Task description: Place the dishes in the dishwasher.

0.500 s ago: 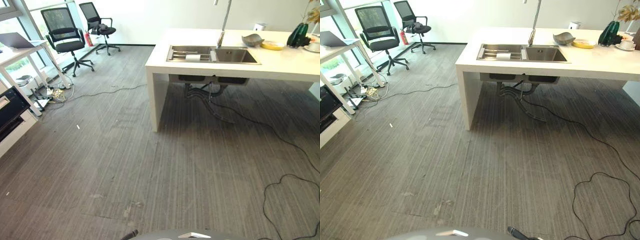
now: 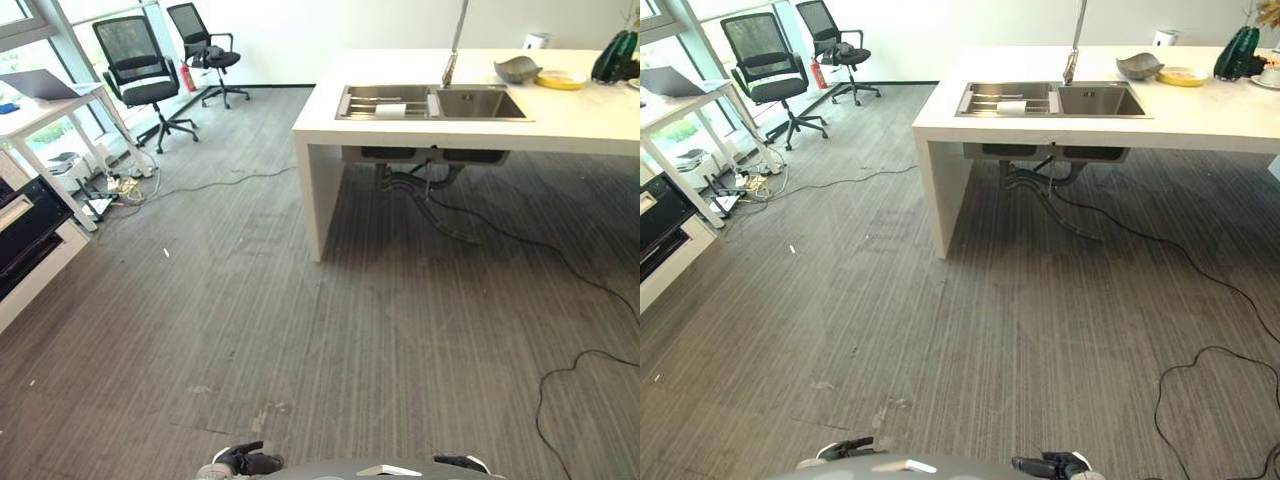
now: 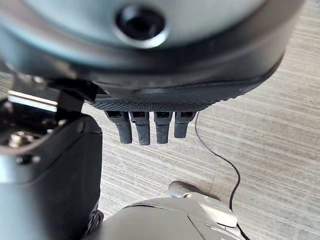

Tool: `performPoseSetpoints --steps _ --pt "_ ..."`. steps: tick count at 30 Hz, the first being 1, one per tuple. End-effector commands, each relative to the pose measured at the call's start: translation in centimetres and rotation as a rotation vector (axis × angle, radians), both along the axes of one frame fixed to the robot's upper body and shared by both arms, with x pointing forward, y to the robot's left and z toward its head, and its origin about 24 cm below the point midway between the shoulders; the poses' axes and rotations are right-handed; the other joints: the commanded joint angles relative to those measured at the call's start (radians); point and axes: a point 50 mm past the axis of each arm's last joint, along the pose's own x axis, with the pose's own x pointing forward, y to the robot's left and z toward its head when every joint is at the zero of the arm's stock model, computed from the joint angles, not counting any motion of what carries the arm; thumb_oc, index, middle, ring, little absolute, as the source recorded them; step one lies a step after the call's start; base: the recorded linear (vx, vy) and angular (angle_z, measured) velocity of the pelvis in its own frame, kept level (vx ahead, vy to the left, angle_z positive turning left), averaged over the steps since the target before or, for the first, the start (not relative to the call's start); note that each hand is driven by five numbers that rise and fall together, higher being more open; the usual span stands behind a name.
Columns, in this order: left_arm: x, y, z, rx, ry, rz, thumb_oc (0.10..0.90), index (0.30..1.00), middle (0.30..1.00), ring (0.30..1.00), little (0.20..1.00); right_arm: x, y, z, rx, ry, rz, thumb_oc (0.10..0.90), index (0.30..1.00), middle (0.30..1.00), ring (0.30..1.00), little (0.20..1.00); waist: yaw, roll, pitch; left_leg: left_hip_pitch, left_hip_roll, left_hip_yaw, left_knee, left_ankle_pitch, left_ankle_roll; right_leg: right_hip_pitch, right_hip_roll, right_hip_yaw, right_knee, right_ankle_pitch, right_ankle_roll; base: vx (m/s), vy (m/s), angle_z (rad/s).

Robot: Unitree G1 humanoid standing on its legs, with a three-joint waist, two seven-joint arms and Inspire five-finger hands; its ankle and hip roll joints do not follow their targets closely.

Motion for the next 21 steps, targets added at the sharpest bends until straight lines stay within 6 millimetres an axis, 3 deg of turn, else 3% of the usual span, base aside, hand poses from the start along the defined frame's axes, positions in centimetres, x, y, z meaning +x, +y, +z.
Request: performPoseSetpoints --steps 1,21 --pt "-1.4 -1.3 -0.4 -0.026 0.073 -0.04 0.8 0.9 0.9 0.9 0.9 0.5 -0.2 0.1 -0.031 0.012 0.09 0.8 0.9 0.9 0.9 0.9 -0.002 -0.032 0.034 0.048 0.013 -0.014 -0.044 -0.044 -0.055 0.09 -0.066 -0.001 -0.203 0.132 0.145 0.0 0.0 0.0" --pt "-0.1 -1.3 -0.2 0.012 0.015 -0.054 0.8 0.9 0.9 0.9 0.9 2.1 -0.6 0.5 -0.109 -0.061 0.154 0.8 0.9 0.9 0.9 0.9 0.001 -0.029 0.039 0.047 0.013 -0.019 -0.044 -0.042 -0.056 0.09 -0.067 -0.004 -0.203 0.132 0.146 0.0 0.0 0.0"
